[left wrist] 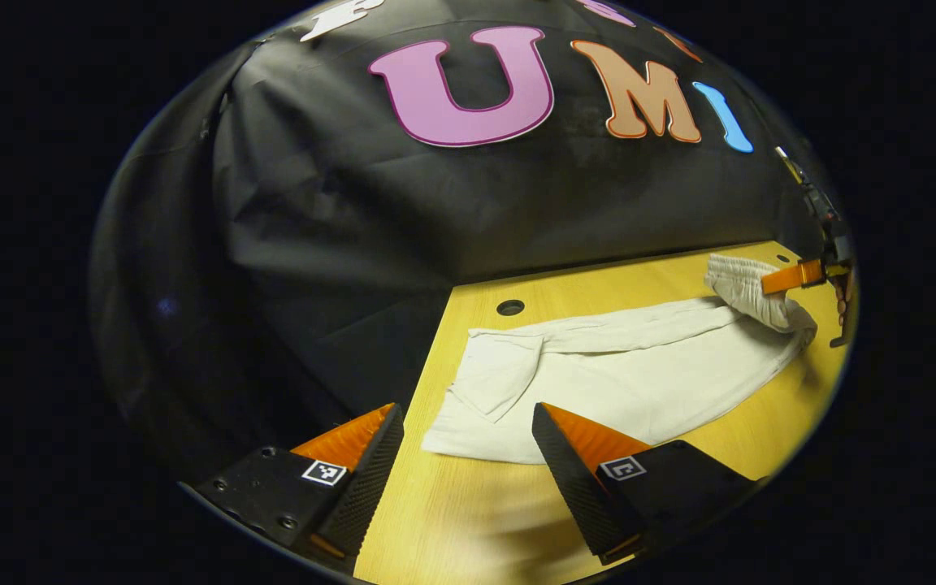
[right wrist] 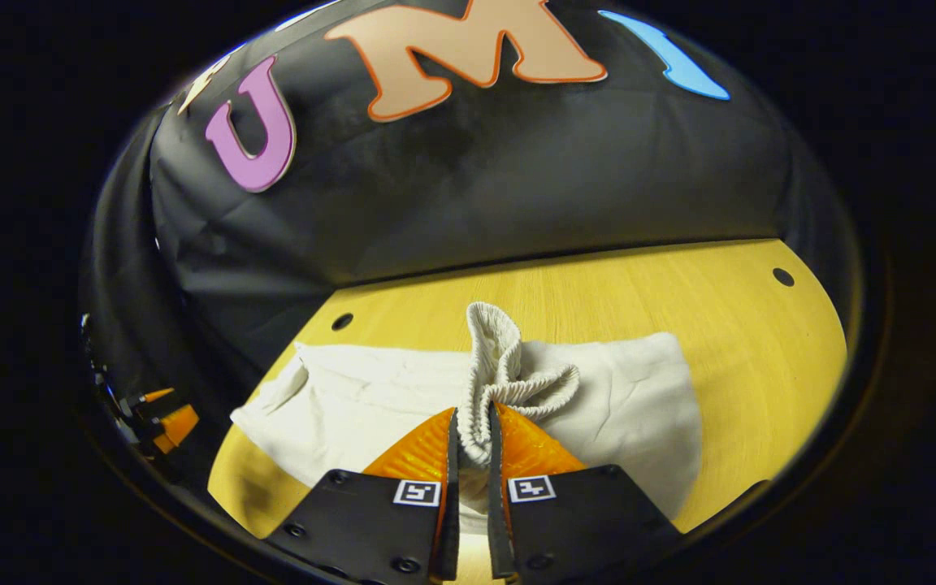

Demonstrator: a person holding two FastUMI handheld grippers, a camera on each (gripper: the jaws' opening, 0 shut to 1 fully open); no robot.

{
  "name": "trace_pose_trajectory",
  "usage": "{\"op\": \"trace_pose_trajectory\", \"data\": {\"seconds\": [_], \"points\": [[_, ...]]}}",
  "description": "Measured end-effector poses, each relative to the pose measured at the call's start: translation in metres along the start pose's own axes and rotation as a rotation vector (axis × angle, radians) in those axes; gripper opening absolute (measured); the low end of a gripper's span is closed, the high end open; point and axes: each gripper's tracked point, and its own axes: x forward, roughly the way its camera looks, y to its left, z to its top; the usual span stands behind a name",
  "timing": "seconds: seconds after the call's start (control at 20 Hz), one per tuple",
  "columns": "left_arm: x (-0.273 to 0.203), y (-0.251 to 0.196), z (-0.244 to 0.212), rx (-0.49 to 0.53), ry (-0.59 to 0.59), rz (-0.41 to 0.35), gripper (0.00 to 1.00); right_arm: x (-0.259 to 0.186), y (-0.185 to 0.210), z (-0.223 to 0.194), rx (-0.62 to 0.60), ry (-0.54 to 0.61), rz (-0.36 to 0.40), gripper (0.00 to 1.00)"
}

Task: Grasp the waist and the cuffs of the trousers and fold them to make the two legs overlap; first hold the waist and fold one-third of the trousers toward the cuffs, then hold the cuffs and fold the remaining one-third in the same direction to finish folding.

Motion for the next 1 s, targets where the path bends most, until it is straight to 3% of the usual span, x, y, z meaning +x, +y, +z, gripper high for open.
{"op": "trace_pose_trajectory", "data": {"seconds": [0.05,0.2,0.25,0.4,0.45,0.55,0.75,0.85,1.0], "points": [[0.0,0.004,-0.004,0.002,0.004,0.001,0.96,0.008,0.001,-0.001,-0.014,0.023,0.001,0.16],[0.005,0.017,-0.011,-0.004,0.009,0.003,0.97,0.014,0.006,0.011,-0.067,0.067,-0.002,0.17],[0.007,0.02,-0.013,-0.006,0.012,0.002,0.96,0.017,0.011,0.012,-0.082,0.077,0.002,0.21],[0.016,0.025,-0.02,-0.012,0.016,-0.007,0.96,0.015,0.018,0.008,-0.077,0.121,0.092,0.29],[0.02,0.025,-0.021,-0.011,0.018,-0.011,0.96,0.012,0.022,0.009,-0.077,0.129,0.123,0.52],[0.029,0.023,-0.025,-0.015,0.02,-0.026,0.96,0.002,0.018,0.004,-0.12,0.131,0.115,0.98],[0.056,0.01,-0.031,-0.03,0.017,-0.108,0.96,-0.011,0.015,0.001,-0.178,0.115,0.083,0.92],[0.077,0.009,-0.036,-0.098,0.025,-0.135,0.96,-0.025,0.012,0.007,-0.181,0.092,0.065,0.97],[0.103,0.012,-0.055,-0.208,0.067,-0.143,0.97,-0.045,0.005,0.013,-0.178,0.073,0.037,0.96]]}}
